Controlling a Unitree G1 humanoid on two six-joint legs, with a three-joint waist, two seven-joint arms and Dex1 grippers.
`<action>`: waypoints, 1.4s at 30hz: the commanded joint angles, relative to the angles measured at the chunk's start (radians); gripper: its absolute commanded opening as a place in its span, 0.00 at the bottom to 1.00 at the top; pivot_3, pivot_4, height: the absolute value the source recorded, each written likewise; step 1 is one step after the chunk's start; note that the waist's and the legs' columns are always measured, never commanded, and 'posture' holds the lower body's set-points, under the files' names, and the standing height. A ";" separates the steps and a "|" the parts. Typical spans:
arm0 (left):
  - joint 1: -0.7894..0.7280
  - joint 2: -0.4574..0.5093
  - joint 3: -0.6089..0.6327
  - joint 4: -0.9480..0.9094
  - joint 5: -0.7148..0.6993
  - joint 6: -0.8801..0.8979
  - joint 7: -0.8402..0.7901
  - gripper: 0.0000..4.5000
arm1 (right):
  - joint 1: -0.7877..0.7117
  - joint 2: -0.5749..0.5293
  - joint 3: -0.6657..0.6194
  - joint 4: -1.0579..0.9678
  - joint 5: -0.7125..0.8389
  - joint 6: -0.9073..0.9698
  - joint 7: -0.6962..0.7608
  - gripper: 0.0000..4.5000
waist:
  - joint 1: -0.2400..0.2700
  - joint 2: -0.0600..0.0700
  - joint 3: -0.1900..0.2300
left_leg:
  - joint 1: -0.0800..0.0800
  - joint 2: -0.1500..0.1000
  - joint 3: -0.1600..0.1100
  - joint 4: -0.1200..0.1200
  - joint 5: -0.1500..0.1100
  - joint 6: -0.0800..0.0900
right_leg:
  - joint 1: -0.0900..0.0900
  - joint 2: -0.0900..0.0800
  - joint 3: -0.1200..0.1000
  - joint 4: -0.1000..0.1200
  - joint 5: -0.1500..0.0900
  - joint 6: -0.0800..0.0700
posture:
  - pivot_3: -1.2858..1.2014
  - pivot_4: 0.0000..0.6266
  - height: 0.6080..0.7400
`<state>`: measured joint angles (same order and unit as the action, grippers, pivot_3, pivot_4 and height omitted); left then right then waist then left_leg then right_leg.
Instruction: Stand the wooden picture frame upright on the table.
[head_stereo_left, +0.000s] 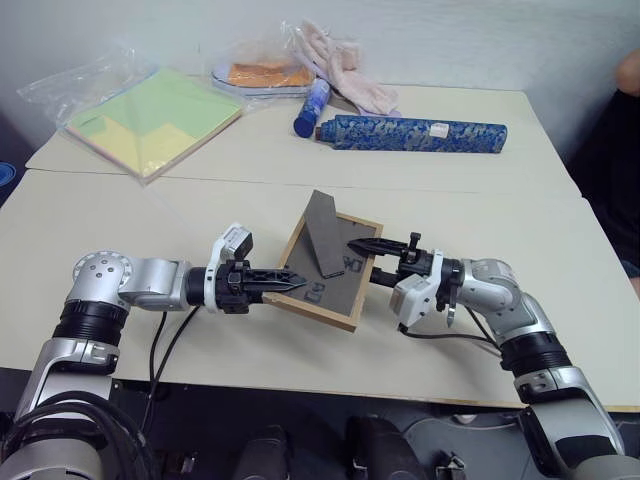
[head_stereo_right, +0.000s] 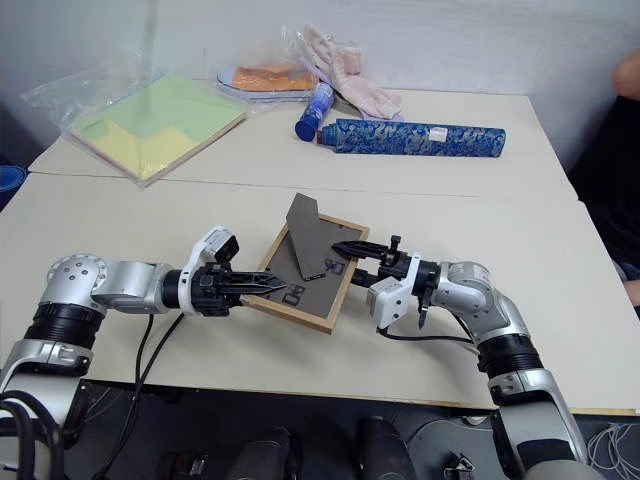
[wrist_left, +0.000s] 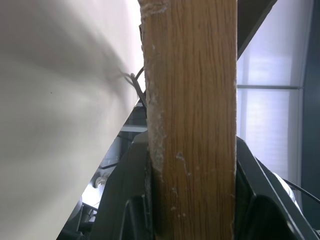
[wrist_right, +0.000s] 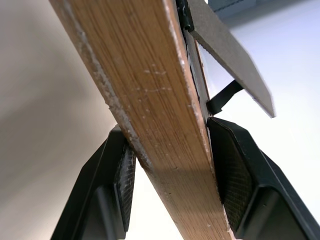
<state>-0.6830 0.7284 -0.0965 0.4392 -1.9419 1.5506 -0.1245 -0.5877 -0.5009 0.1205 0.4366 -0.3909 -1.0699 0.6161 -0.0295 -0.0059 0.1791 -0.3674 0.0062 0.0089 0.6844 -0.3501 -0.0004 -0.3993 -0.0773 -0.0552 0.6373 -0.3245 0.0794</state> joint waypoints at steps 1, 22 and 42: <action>0.034 0.024 0.066 -0.146 -0.030 -0.061 -0.002 0.28 | -0.006 -0.004 -0.004 0.001 0.032 0.014 -0.073 0.40 | 0.000 0.000 0.000 | 0.000 0.000 0.000 0.000 0.000 0.000 | 0.000 0.000 0.000 0.000 0.000 0.000 | 0.52 0.24 1.00; 0.505 0.223 0.333 -0.610 0.986 -0.893 -0.760 1.00 | 0.205 -0.095 -0.010 -0.475 1.160 1.143 0.310 0.28 | 0.027 0.004 0.003 | -0.001 0.000 -0.003 -0.002 -0.001 0.001 | 0.000 -0.001 0.001 -0.002 -0.001 -0.001 | 0.52 0.24 1.00; 0.411 0.027 0.268 -0.586 1.297 -1.109 -0.787 1.00 | 0.193 0.015 -0.102 -0.458 1.039 1.275 0.333 0.28 | 0.024 0.006 0.004 | -0.002 -0.002 -0.001 -0.002 -0.002 0.004 | -0.001 -0.001 0.001 -0.001 0.000 0.000 | 0.52 0.24 1.00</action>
<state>-0.2767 0.7553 0.1724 -0.1375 -0.6559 0.4544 -0.8966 -0.3748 -0.4938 0.0618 -0.0535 0.6887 0.2504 0.9738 -0.0054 0.0000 0.1826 -0.3692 0.0041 0.0077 0.6827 -0.3521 0.0033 -0.4005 -0.0788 -0.0540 0.6362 -0.3246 0.0793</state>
